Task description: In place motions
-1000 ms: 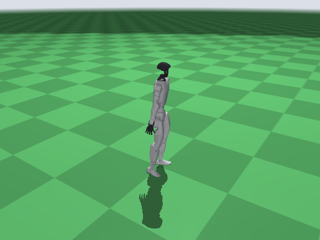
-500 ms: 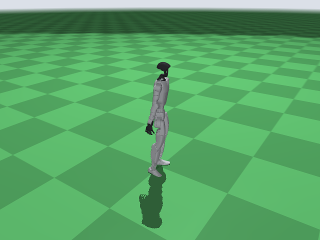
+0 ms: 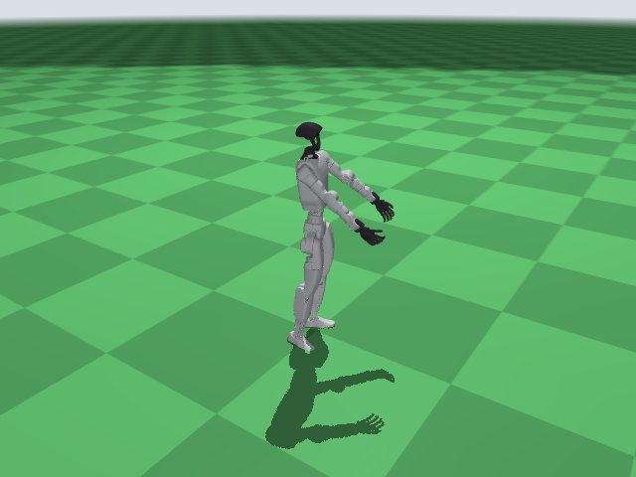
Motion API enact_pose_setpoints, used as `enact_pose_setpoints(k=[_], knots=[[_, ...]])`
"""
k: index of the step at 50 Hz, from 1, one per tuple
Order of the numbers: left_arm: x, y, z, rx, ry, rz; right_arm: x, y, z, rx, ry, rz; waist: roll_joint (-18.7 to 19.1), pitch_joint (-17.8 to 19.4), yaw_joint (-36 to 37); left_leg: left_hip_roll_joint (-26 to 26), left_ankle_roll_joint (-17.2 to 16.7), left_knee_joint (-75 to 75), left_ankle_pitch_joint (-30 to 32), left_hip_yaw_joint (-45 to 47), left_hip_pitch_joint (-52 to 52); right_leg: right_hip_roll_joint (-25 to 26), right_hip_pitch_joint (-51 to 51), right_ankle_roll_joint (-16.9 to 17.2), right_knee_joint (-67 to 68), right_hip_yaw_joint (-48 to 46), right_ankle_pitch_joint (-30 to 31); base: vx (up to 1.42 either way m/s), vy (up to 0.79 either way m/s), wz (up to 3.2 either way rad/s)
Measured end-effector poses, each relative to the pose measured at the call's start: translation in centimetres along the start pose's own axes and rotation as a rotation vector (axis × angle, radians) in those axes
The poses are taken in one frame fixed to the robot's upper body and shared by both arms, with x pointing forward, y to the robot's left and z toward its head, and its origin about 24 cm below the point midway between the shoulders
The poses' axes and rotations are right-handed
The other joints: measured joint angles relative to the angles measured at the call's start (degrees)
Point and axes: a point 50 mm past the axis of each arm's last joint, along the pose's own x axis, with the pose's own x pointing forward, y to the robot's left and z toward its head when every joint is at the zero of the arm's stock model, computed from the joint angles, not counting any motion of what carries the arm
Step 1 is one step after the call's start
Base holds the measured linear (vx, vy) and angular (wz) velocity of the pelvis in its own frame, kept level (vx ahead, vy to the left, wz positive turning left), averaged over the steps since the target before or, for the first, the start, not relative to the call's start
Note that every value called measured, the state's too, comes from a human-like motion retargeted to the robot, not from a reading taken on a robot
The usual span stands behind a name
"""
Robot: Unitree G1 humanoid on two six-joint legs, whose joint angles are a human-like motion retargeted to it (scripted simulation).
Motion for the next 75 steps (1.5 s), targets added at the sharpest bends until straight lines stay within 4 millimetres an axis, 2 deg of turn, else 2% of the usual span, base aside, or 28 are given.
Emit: enact_pose_setpoints(k=[4, 8, 12, 16, 19, 22, 33, 38, 40, 42, 46, 50, 53, 55, 57, 60, 63, 65, 70, 75], knots=[[-0.8, -0.1, 7.6, -0.015, -0.211, -0.008, -0.4, 2.6, 7.7, -0.054, -0.207, 0.043, 0.01, -1.96, 0.27, 0.14, -0.01, -0.01, -0.22, 0.2, -0.84, 0.08, -0.97, 0.06, 0.02, 0.2, -0.11, 0.0, 0.0, 0.0], [-2.7, -0.3, 14.1, -0.051, -0.409, -0.024, -2.2, 4.3, 14.6, -0.102, -0.403, 0.047, -0.05, -3.67, 0.73, 0.19, -0.02, -0.01, -0.45, 0.24, -1.78, 0.13, -1.89, 0.19, 0.03, 0.28, -0.34, 0.0, 0.0, 0.0], [-4.9, -0.3, 18.9, -0.1, -0.559, -0.041, -4.6, 4.7, 20.0, -0.154, -0.571, 0.01, -0.05, -4.97, 1.03, 0.24, -0.04, 0.03, -0.68, 0.21, -2.7, 0.2, -2.65, 0.36, 0.03, 0.26, -0.63, 0.0, 0.0, 0.0], [-6.5, -0.4, 21.7, -0.167, -0.656, -0.058, -6.8, 4.5, 23.6, -0.204, -0.711, -0.062, -0.06, -6.22, 1.26, 0.19, 0.0, 0.13, -0.94, -0.12, -3.23, 0.28, -2.91, 0.56, 0.03, 0.13, -0.97, 0.01, 0.0, 0.01], [-7.2, -0.2, 22.7, -0.227, -0.701, -0.046, -7.7, 4.2, 24.7, -0.208, -0.766, -0.094, 0.01, -7.07, 1.47, 0.13, 0.09, 0.12, -1.14, -0.2, -3.24, 0.38, -2.9, 0.64, 0.07, 0.18, -1.2, 0.06, 0.02, 0.01], [-7.4, 0.3, 22.8, -0.256, -0.712, -0.014, -7.9, 4.1, 24.9, -0.201, -0.781, -0.081, 0.07, -7.55, 1.74, 0.12, 0.18, 0.13, -1.32, -0.12, -3.04, 0.47, -2.8, 0.67, 0.12, 0.36, -1.32, 0.02, 0.0, -0.01], [-6.3, 0.3, 21.1, -0.288, -0.664, -0.024, -6.8, 2.9, 23.3, -0.166, -0.708, -0.077, -0.1, -7.25, 2.04, 0.27, 0.09, -0.02, -1.21, 0.08, -2.96, 0.59, -2.92, 0.5, 0.11, 0.44, -1.19, 0.0, 0.0, 0.0], [-5.8, 0.7, 20.1, -0.24, -0.661, -0.005, -6.1, 2.5, 22.0, -0.18, -0.684, -0.078, 0.08, -6.4, 1.99, 0.28, -0.04, -0.06, -0.93, 0.09, -3.04, 0.53, -3.0, 0.34, 0.1, 0.34, -1.0, 0.0, 0.0, 0.0], [-5.5, 1.2, 19.2, -0.185, -0.657, 0.021, -5.5, 2.3, 21.1, -0.203, -0.67, -0.08, 0.26, -6.21, 1.98, 0.23, -0.08, -0.09, -0.85, 0.11, -3.04, 0.45, -3.05, 0.26, 0.09, 0.36, -0.92, 0.0, 0.0, 0.0], [-4.9, 2.1, 17.4, -0.104, -0.632, 0.066, -4.7, 2.1, 19.4, -0.24, -0.64, -0.083, 0.47, -6.49, 1.86, 0.18, -0.15, -0.09, -0.81, 0.21, -3.1, 0.34, -3.16, 0.21, 0.04, 0.4, -0.83, 0.0, 0.0, 0.0], [-3.3, 3.8, 12.0, 0.057, -0.518, 0.186, -2.7, 1.2, 14.5, -0.323, -0.527, -0.099, 0.74, -7.04, 0.8, -0.05, -0.19, -0.22, -0.7, -0.01, -2.88, 0.22, -2.87, 0.16, -0.07, 0.19, -0.84, 0.01, 0.0, 0.01], [-2.3, 5.6, 4.7, 0.127, -0.357, 0.306, -1.0, -0.4, 7.7, -0.361, -0.332, -0.114, 0.68, -6.28, -0.41, -0.25, -0.09, -0.23, -0.71, -0.33, -2.03, 0.24, -1.89, 0.16, -0.03, -0.03, -0.98, 0.0, 0.0, 0.0], [-2.0, 6.1, -1.9, 0.131, -0.167, 0.307, -0.5, -2.4, 1.1, -0.337, -0.12, -0.114, 0.38, -5.43, -0.95, -0.35, -0.05, -0.27, -0.74, -0.38, -1.49, 0.23, -1.32, 0.15, -0.08, -0.08, -1.03, 0.0, 0.0, 0.0], [-2.4, 6.2, -6.7, 0.117, -0.024, 0.285, -1.0, -3.8, -3.7, -0.315, 0.05, -0.11, 0.2, -4.86, -1.34, -0.41, -0.08, -0.35, -0.74, -0.44, -1.23, 0.19, -1.08, 0.15, -0.12, -0.15, -1.05, 0.0, 0.0, 0.0], [-3.1, 5.6, -11.5, 0.089, 0.117, 0.25, -2.2, -5.5, -8.9, -0.285, 0.259, -0.119, 0.06, -4.22, -1.28, -0.45, -0.1, -0.49, -0.74, -0.31, -0.92, 0.17, -0.94, 0.12, -0.14, -0.08, -1.02, 0.0, 0.0, 0.0], [-5.1, 4.1, -18.3, 0.027, 0.315, 0.214, -5.4, -7.5, -15.9, -0.236, 0.54, -0.147, 0.11, -3.52, -0.74, -0.36, -0.11, -0.65, -0.84, 0.09, -0.81, 0.14, -1.23, 0.13, -0.06, 0.3, -0.97, 0.0, 0.0, 0.0], [-7.6, 2.4, -23.8, 0.003, 0.494, 0.197, -9.0, -9.1, -21.5, -0.189, 0.729, -0.201, 0.1, -2.41, -0.61, -0.41, -0.09, -0.71, -0.83, 0.01, -0.74, 0.12, -1.16, 0.17, -0.09, 0.36, -0.98, 0.0, 0.0, 0.0], [-9.2, 1.0, -26.7, -0.007, 0.584, 0.18, -11.5, -9.7, -24.6, -0.16, 0.826, -0.231, 0.04, -1.44, -0.82, -0.48, -0.12, -0.73, -0.75, -0.2, -0.63, 0.06, -0.88, 0.24, -0.15, 0.17, -1.02, 0.0, 0.0, 0.0], [-12.6, -2.9, -31.6, -0.091, 0.691, 0.192, -16.6, -10.1, -29.7, -0.156, 1.004, -0.207, 0.12, 1.14, -1.21, -0.65, -0.15, -0.72, -0.54, -0.55, -0.18, -0.06, -0.13, 0.31, -0.26, -0.02, -0.99, 0.0, 0.0, 0.0], [-15.2, -6.7, -34.5, -0.229, 0.769, 0.219, -20.1, -10.3, -32.4, -0.149, 1.115, -0.191, 0.75, 2.35, -1.05, -0.53, -0.23, -0.83, -0.34, -0.3, -0.44, -0.22, -0.67, 0.36, -0.19, 0.46, -0.73, 0.0, 0.0, 0.0]])
